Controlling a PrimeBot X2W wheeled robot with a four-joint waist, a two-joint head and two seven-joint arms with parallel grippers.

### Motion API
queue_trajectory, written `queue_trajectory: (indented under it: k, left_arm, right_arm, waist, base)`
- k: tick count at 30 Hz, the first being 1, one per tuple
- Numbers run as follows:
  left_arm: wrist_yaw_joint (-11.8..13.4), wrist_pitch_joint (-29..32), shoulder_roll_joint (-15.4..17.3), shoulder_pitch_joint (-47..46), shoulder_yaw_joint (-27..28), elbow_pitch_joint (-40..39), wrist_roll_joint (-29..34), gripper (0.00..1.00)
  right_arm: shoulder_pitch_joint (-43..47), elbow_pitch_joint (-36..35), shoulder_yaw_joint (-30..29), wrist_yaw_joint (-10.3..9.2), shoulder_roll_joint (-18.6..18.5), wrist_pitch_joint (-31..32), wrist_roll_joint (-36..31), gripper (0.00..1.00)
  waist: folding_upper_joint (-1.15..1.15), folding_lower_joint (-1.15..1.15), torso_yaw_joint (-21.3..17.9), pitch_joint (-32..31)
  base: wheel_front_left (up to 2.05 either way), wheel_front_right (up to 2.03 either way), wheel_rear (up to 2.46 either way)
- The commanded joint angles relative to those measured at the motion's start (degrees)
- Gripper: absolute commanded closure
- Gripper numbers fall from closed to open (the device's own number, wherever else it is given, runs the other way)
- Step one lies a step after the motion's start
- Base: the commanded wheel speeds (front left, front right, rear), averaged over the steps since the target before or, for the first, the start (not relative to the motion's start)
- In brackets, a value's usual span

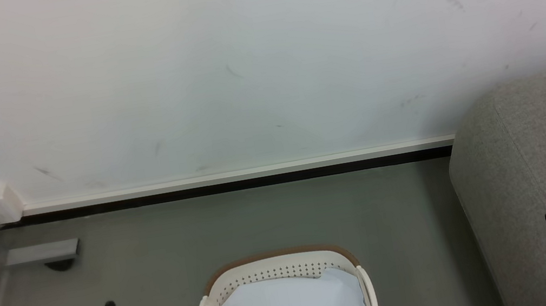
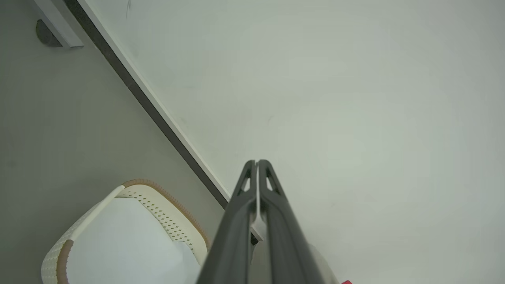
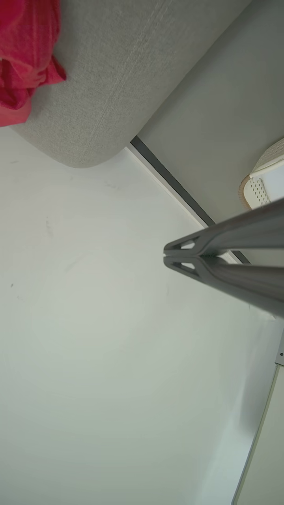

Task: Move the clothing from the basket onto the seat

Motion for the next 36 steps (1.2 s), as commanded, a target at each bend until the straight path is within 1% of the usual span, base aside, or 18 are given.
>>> queue_trajectory:
  k: [1, 23, 36]
  left_arm:
    - [-0.29, 0.50, 0.38, -1.13, 0.02, -0.87, -1.90, 1.00]
    - [-0.50, 3.67, 0.25, -2.16, -0.11, -1.26, -14.00, 1.00]
    - [-0.63, 5.20, 0.18, -2.62, -0.18, -1.47, -19.47, 1.00]
  right_arm:
    - [-1.11, -0.28, -0.62, -0.05, 0.04, 0.49, 1.76, 1.00]
    - [-2.01, 0.36, -3.07, -0.08, 1.26, 3.73, 11.93, 1.00]
    - [-2.57, 0.67, -4.25, -0.09, 1.84, 5.28, 16.68, 1.00]
  waist:
    - [0.00, 0.00, 0.05, 0.02]
    - [0.00, 0.00, 0.61, 0.29]
    - [0.00, 0.00, 0.92, 0.43]
  base:
    - [0.00, 0.00, 0.00]
    - [0.00, 0.00, 0.00]
    - [0.00, 0.00, 0.00]
